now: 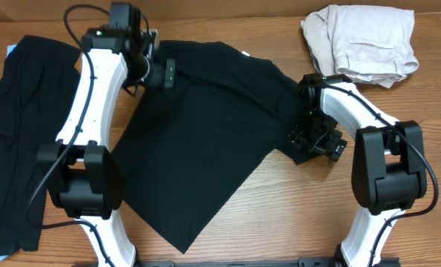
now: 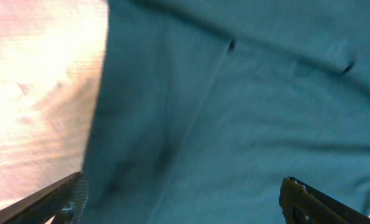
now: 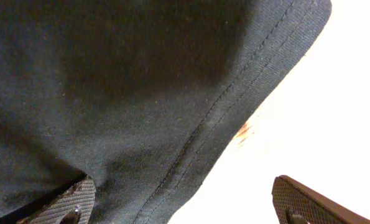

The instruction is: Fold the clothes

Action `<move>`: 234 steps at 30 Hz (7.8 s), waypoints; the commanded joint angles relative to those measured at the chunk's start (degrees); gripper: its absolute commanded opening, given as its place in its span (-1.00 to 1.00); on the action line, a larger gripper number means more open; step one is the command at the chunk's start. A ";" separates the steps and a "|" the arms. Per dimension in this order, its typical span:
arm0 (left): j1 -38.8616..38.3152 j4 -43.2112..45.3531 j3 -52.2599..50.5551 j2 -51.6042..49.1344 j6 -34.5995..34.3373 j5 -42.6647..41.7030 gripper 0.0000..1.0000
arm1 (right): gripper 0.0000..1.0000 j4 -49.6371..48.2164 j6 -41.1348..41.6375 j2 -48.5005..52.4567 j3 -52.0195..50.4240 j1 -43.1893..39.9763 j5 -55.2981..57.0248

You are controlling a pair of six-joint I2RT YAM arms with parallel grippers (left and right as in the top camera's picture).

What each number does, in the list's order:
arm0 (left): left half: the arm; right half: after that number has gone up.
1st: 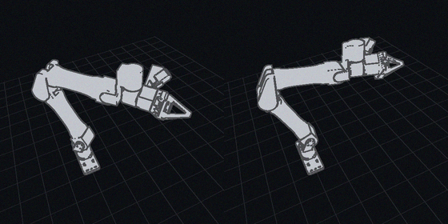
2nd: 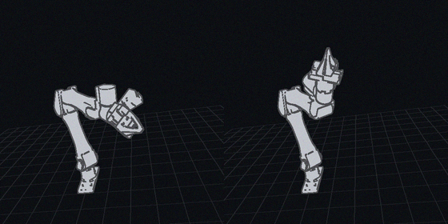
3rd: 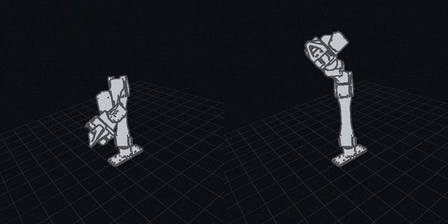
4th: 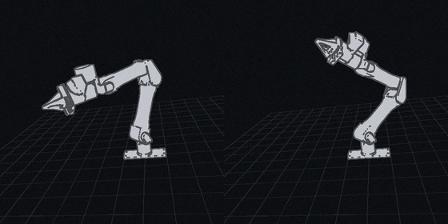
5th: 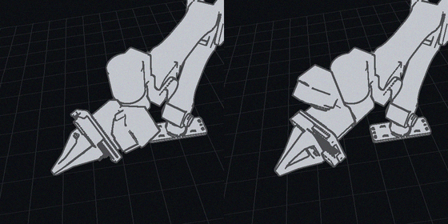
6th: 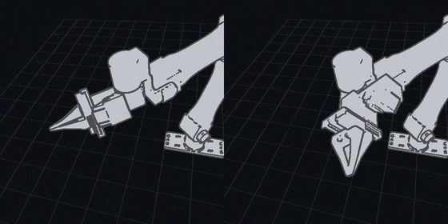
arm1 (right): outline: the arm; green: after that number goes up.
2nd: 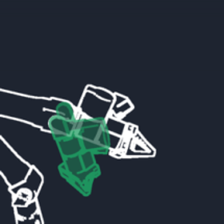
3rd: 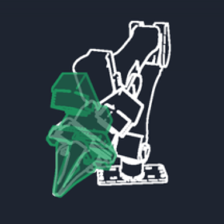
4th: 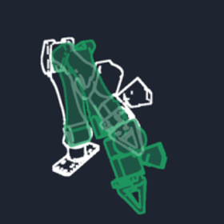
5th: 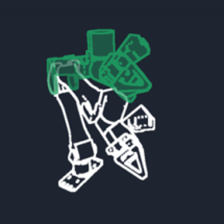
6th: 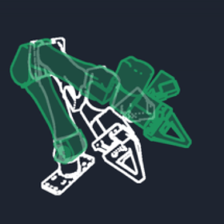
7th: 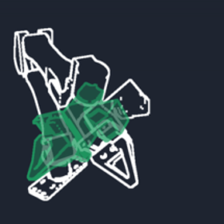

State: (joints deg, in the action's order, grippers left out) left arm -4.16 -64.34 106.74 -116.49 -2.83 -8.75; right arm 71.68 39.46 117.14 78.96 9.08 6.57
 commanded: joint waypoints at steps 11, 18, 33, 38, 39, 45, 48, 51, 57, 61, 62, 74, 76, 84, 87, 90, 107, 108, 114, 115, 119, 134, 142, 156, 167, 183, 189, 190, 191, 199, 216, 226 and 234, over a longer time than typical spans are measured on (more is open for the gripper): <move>1.14 -4.42 -10.49 -0.46 -8.00 5.09 1.00 | 0.96 2.71 -14.78 -9.14 3.48 -0.15 -2.84; 5.53 -7.28 -12.61 -0.46 -7.43 9.01 0.65 | 0.99 1.68 -19.82 -14.14 6.95 -0.04 -8.94; 14.64 0.02 -25.38 -0.44 -7.41 6.40 0.34 | 0.99 -2.12 -20.26 -14.12 6.93 -0.04 -9.90; 15.08 2.29 -26.77 -0.46 -7.02 7.37 0.33 | 0.99 -2.34 -20.48 -14.12 6.93 -0.04 -9.88; 15.32 2.82 -27.02 -0.46 -7.04 7.50 0.33 | 0.99 -2.40 -20.50 -14.12 6.93 -0.04 -9.86; 16.31 4.63 -27.21 -0.44 -7.04 7.72 -0.04 | 0.99 -2.45 -21.53 -14.12 6.93 -0.04 -9.70; 16.39 5.07 -27.21 -0.46 -7.02 7.74 -0.30 | 0.99 -2.60 -21.53 -14.12 6.93 -0.04 -9.70; 16.37 5.35 -27.21 -0.46 -7.04 7.72 -0.56 | 0.99 -2.67 -21.53 -14.12 6.93 -0.04 -9.70; 16.37 5.49 -27.21 -0.46 -7.02 7.72 -0.87 | 0.99 -3.19 -21.53 -14.12 6.93 -0.04 -9.70; 16.37 5.51 -27.21 -0.46 -7.02 7.72 -0.92 | 0.99 -3.30 -21.53 -14.12 6.93 -0.04 -9.70; 16.37 5.55 -27.21 -0.44 -7.02 7.72 -0.92 | 0.99 -3.34 -21.53 -14.12 6.93 -0.04 -9.70; 16.50 3.19 -9.05 -0.44 -6.80 8.09 -0.92 | 0.99 -4.31 -21.53 -14.12 6.93 -0.04 -9.70; 16.50 3.67 -4.09 -0.44 -6.82 9.35 -0.92 | 0.99 -4.37 -21.51 -14.12 6.93 -0.04 -9.70; 16.72 11.08 1.73 -0.46 -6.86 16.85 -0.92 | 0.99 -5.07 -21.53 -14.12 6.93 -0.04 -9.70; 17.03 11.17 1.68 -0.79 -6.84 19.41 -0.92 | 0.99 -6.14 -21.51 -14.12 6.93 -0.04 -9.70; 17.35 10.71 1.68 -1.38 -6.84 20.98 -0.92 | 0.99 -8.09 -21.53 -14.12 6.93 -0.04 -9.70; 21.03 -3.37 6.27 -4.57 -12.37 5.81 1.00 | 0.98 -14.19 -21.97 -11.37 6.36 -0.24 -7.54; 20.57 -5.09 7.45 -4.57 -12.37 4.66 1.00 | 0.98 -14.14 -21.97 -10.71 6.12 -0.28 -7.54; 15.34 -11.80 12.35 -4.57 -9.31 3.85 1.00 | 0.98 -15.82 -23.08 -9.33 1.03 -1.27 -7.48; 14.25 -11.89 12.57 -4.57 -9.11 3.85 0.99 | 0.96 -16.68 -23.04 -9.31 -0.39 -1.64 -7.21; 10.10 -10.54 12.57 -4.59 -9.14 4.66 1.00 | 0.91 -19.41 -22.99 -9.31 -5.11 -3.56 -6.64; 3.17 -5.44 12.55 -4.59 -9.14 4.90 1.00 | -0.35 -28.94 -15.10 -9.27 -20.59 -8.26 -6.60; 2.99 -5.20 12.55 -4.59 -9.11 4.90 1.00 | -0.92 -18.05 3.82 -9.27 -21.20 -10.88 -6.54; 2.99 -4.28 12.50 -5.03 -8.94 4.90 0.99 | -0.93 2.82 25.33 -9.35 -21.68 -14.88 -6.93; 2.99 -2.10 10.99 -5.14 -8.94 4.92 0.99 | -0.93 2.29 19.78 -18.10 -22.95 -14.88 -6.19; 2.99 0.09 10.64 -5.16 -7.41 4.90 0.99 | 0.64 -9.25 -9.84 -33.64 -19.58 -14.88 -10.21; 2.97 0.02 10.64 -5.16 -7.45 4.63 1.00 | 0.78 -25.00 -20.59 -32.33 -19.63 -14.78 -15.10; 2.97 0.00 10.64 -5.16 -7.45 4.63 1.00 | 0.80 -27.82 -21.35 -31.87 -19.63 -14.71 -15.52; 2.97 -0.07 10.64 -5.16 -7.43 4.63 1.00 | 0.80 -30.62 -22.01 -31.15 -19.63 -14.60 -15.76; 2.95 -0.11 10.62 -5.18 -7.45 4.63 1.00 | 0.77 -45.66 -26.47 -22.93 -19.63 -11.17 -15.69; 2.95 0.09 10.62 -5.18 -7.43 4.63 0.99 | -0.23 -50.47 -29.62 -11.15 -19.63 -9.66 -16.41; 2.95 0.28 10.62 -6.08 -7.45 4.63 1.00 | -0.92 -44.28 -19.76 -11.28 -19.61 -11.37 -14.99; 2.93 -0.13 10.62 -8.72 -7.45 4.20 1.00 | -0.92 -32.39 -6.16 -11.39 -19.63 -21.57 -13.42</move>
State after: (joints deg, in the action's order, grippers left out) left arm -0.78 -64.45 117.69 -123.42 -11.57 -3.55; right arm 36.84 26.83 105.34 60.10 -8.49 -10.68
